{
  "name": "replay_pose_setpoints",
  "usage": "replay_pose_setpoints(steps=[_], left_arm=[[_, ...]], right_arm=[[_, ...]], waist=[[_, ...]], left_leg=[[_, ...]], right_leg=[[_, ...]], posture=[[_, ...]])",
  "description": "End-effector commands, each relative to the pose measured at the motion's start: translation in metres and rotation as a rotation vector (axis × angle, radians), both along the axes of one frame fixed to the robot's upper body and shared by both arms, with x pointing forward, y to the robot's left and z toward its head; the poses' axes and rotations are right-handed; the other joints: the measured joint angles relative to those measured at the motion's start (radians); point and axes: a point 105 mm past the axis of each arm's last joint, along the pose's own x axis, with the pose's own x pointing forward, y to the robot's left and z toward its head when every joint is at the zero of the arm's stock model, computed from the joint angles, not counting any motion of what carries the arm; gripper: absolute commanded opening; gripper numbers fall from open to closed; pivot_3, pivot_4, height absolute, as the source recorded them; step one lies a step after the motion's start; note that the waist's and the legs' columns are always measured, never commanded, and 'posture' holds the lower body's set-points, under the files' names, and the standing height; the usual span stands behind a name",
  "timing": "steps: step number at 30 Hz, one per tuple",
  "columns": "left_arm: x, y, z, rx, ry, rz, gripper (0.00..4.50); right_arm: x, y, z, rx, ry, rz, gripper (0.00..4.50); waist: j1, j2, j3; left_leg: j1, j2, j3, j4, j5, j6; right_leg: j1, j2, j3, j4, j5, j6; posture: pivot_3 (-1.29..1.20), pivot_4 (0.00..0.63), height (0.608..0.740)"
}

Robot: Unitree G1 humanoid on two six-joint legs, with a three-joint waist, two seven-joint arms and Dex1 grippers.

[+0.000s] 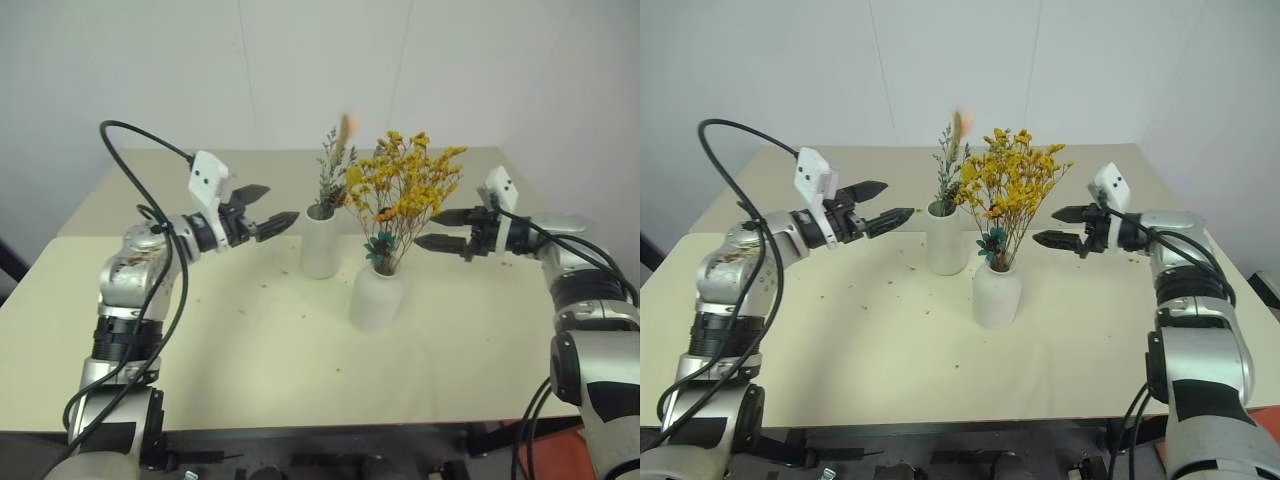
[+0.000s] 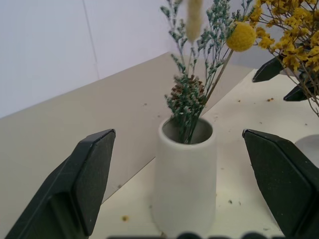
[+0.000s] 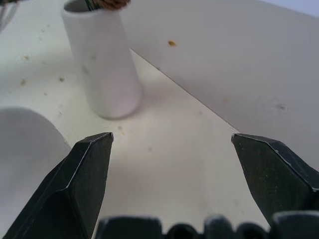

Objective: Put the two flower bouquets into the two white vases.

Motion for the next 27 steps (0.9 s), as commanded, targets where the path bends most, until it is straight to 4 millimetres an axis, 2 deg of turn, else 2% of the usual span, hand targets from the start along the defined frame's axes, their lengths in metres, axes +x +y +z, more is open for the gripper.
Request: replay_pose_setpoints(steps=[1, 4, 9, 13, 20, 27], left_arm=[[-0.008, 0.001, 0.01, 0.019, -0.061, -0.044, 4.49], [-0.011, 0.0, 0.004, 0.045, -0.054, -0.083, 4.49], [-0.02, -0.003, -0.002, 0.086, -0.05, -0.149, 4.49], [-0.031, -0.006, -0.004, 0.133, -0.071, -0.213, 4.49], [-0.058, -0.008, -0.018, 0.206, -0.065, -0.316, 4.49], [-0.08, -0.007, -0.026, 0.2, -0.009, -0.339, 4.49]], right_arm=[[-0.011, -0.013, 0.027, 0.003, -0.099, -0.023, 4.5], [-0.025, -0.024, 0.029, -0.02, -0.116, -0.04, 4.5], [-0.055, -0.026, 0.029, -0.06, -0.128, -0.035, 4.5], [-0.078, -0.022, 0.028, -0.066, -0.126, -0.035, 4.5], [-0.119, -0.016, 0.021, -0.046, -0.115, -0.059, 4.5], [-0.157, 0.003, 0.011, -0.055, -0.103, -0.064, 4.5]], waist=[[0.0, 0.0, 0.0], [0.002, 0.0, 0.0], [0.006, 0.0, 0.0], [0.006, 0.0, 0.0], [0.02, 0.0, 0.0], [0.023, 0.0, 0.0]], left_leg=[[0.0, 0.0, 0.0, 0.0, 0.0, 0.0], [0.0, 0.0, 0.0, 0.0, 0.0, 0.0], [0.001, 0.0, 0.001, 0.0, 0.0, 0.0], [0.001, 0.001, 0.001, 0.001, 0.0, 0.0], [0.002, 0.002, 0.001, 0.002, 0.0, 0.0], [0.002, 0.002, 0.001, 0.002, 0.0, 0.0]], right_leg=[[0.0, 0.0, 0.0, 0.0, 0.0, 0.0], [0.0, 0.0, 0.0, 0.0, 0.0, 0.0], [0.0, 0.001, 0.001, 0.0, 0.0, 0.0], [0.0, 0.001, 0.001, -0.001, 0.0, 0.0], [0.001, 0.002, 0.001, -0.002, 0.0, 0.0], [0.003, 0.002, 0.001, -0.002, -0.001, 0.001]], posture=[[0.0, 0.15, 0.74], [0.0, 0.15, 0.74], [0.0, 0.15, 0.74], [0.0, 0.15, 0.74], [0.0, 0.15, 0.74], [0.0, 0.15, 0.74]])
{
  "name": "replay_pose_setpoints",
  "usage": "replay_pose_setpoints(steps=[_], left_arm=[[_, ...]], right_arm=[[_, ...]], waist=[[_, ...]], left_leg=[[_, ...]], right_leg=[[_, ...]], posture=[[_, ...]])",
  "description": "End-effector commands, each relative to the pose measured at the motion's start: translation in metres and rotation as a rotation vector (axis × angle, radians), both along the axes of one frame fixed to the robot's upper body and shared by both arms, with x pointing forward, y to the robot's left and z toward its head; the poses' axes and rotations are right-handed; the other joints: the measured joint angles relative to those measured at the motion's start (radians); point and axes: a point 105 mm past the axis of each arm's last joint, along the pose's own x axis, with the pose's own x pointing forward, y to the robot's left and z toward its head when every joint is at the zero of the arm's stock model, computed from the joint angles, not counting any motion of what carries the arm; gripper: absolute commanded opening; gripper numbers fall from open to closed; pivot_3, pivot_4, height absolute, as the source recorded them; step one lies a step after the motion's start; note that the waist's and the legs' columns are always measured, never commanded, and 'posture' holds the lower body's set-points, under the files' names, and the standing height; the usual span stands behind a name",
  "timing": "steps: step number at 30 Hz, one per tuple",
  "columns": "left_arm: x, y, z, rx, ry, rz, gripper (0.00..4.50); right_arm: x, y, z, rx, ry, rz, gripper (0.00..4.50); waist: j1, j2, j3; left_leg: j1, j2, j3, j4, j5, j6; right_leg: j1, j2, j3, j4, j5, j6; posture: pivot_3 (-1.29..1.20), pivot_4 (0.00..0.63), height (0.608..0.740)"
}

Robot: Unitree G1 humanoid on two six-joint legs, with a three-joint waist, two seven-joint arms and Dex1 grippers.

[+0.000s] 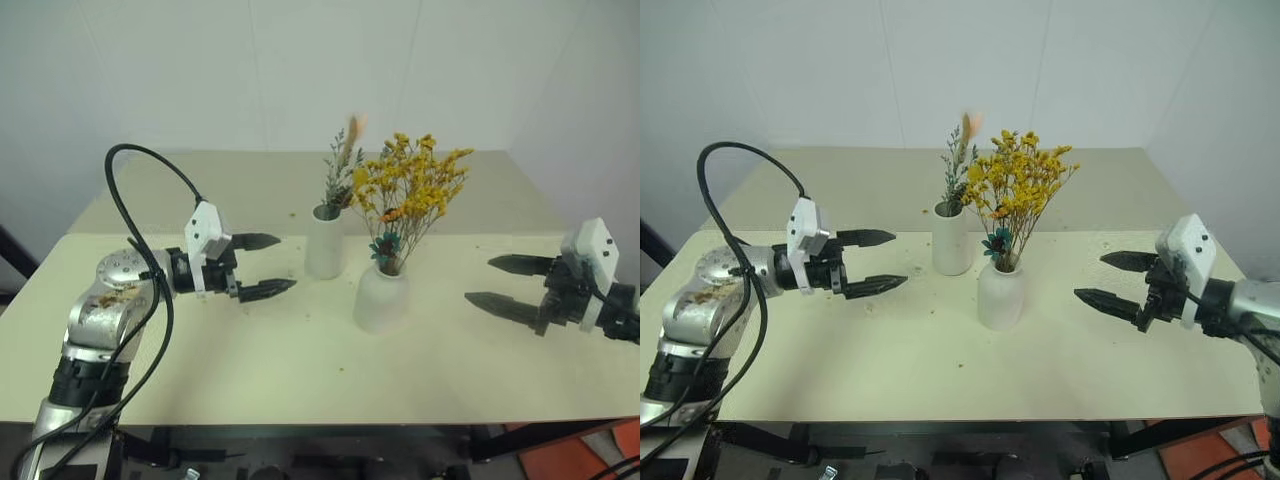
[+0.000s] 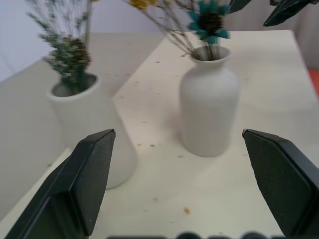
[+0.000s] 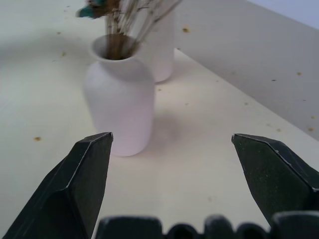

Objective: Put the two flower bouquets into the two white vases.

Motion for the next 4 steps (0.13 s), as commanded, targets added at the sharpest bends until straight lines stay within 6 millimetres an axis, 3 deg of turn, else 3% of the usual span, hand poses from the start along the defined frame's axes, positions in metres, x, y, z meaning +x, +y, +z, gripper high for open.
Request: replay_pose_setpoints(steps=[1, 4], left_arm=[[-0.0088, 0.0036, 0.0136, -0.007, -0.031, -0.006, 4.49], [-0.0046, 0.0045, 0.0104, 0.009, -0.005, -0.014, 4.49]], right_arm=[[-0.0161, 0.011, 0.0125, -0.01, -0.061, -0.003, 4.5], [-0.0211, 0.0172, 0.0092, -0.014, -0.061, -0.021, 4.5]], waist=[[0.0, 0.0, 0.0], [-0.001, 0.0, 0.0]], left_leg=[[0.0, 0.0, 0.0, 0.0, 0.0, 0.0], [0.003, 0.0, 0.001, 0.0, 0.0, 0.0]], right_leg=[[0.0, 0.0, 0.0, 0.0, 0.0, 0.0], [0.002, 0.001, 0.0, 0.0, 0.0, 0.0]], posture=[[0.0, 0.15, 0.74], [0.0, 0.15, 0.74]])
